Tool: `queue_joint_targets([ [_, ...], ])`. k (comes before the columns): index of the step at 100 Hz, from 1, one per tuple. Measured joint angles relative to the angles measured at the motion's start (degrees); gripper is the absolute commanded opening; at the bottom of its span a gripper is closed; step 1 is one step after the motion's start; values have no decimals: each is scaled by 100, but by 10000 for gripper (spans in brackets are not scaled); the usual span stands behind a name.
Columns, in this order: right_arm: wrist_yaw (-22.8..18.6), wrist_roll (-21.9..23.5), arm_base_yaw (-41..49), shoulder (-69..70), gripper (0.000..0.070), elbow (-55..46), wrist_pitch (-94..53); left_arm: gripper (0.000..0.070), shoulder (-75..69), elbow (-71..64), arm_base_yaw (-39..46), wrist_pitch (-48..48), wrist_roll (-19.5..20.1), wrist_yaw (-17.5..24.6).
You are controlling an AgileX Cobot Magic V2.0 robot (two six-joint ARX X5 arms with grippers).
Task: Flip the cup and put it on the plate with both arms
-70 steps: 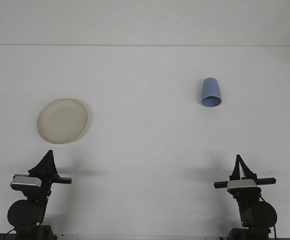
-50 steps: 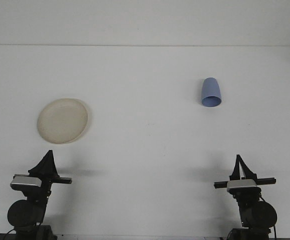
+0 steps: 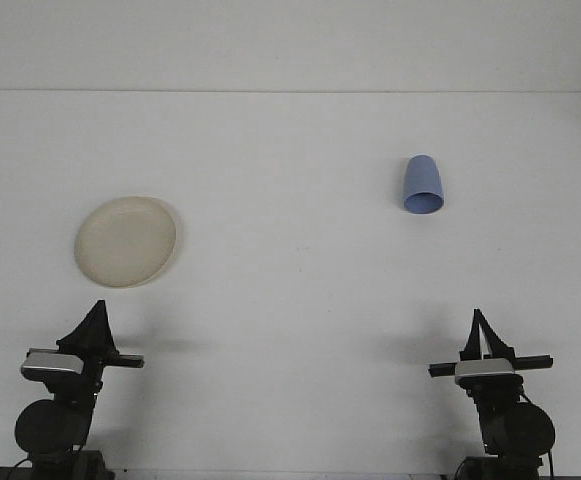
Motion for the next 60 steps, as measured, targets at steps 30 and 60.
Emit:
queue_joint_targets([
  [30, -157, 232, 0, 0, 0, 0, 20, 14, 0, 0, 0, 0, 0, 0],
  [60, -116, 2675, 0, 0, 0, 81, 238, 14, 0, 0, 0, 0, 0, 0],
])
